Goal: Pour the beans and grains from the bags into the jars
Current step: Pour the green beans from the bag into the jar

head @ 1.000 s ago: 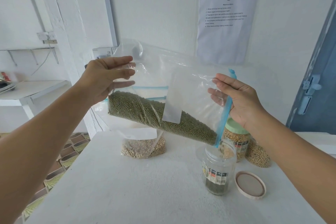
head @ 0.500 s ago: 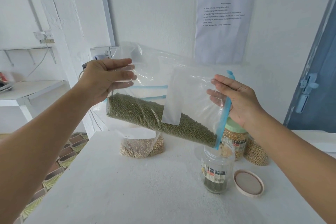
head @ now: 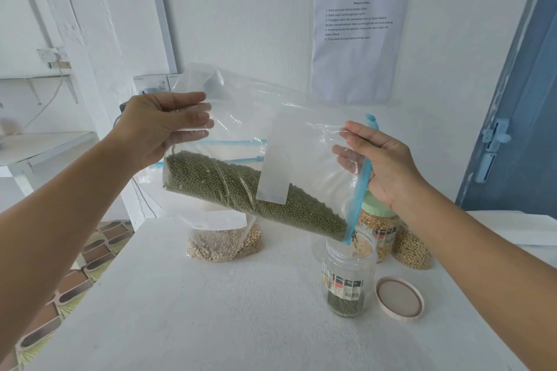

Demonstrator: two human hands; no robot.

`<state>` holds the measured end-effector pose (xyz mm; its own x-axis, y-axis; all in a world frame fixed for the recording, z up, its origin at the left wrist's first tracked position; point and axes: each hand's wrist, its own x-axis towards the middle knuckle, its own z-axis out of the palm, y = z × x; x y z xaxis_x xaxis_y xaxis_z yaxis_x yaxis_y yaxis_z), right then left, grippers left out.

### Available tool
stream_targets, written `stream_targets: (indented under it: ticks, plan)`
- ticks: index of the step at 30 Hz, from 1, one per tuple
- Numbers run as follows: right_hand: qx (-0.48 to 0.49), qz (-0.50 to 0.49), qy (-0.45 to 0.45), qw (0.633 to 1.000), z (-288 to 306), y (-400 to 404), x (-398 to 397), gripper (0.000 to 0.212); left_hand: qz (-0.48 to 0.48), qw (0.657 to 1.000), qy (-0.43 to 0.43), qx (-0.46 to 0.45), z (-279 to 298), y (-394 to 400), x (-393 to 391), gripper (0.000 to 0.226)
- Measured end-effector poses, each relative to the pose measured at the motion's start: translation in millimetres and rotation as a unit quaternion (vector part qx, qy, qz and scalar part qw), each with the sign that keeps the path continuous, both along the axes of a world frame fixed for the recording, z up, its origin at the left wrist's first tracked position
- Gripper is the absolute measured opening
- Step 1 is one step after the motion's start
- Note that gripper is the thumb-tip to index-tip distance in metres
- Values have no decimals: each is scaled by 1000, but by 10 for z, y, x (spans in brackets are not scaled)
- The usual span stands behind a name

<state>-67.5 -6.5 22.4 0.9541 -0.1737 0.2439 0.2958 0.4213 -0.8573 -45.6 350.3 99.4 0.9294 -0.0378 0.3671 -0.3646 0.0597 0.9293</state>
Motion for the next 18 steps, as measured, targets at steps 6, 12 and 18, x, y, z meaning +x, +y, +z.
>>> stream_targets:
  ticks: [6, 12, 18]
  plan:
    - [2, 3, -4, 1000, 33, 15, -21, 25, 8, 1000, -9, -2, 32, 4, 15, 36]
    - [-1, 3, -9, 1000, 76, 18, -32, 25, 6, 1000, -16, -2, 78, 31, 32, 37]
    - [0, 7, -14, 1000, 102, 33, -34, 25, 5, 1000, -23, 3, 120, 58, 34, 32]
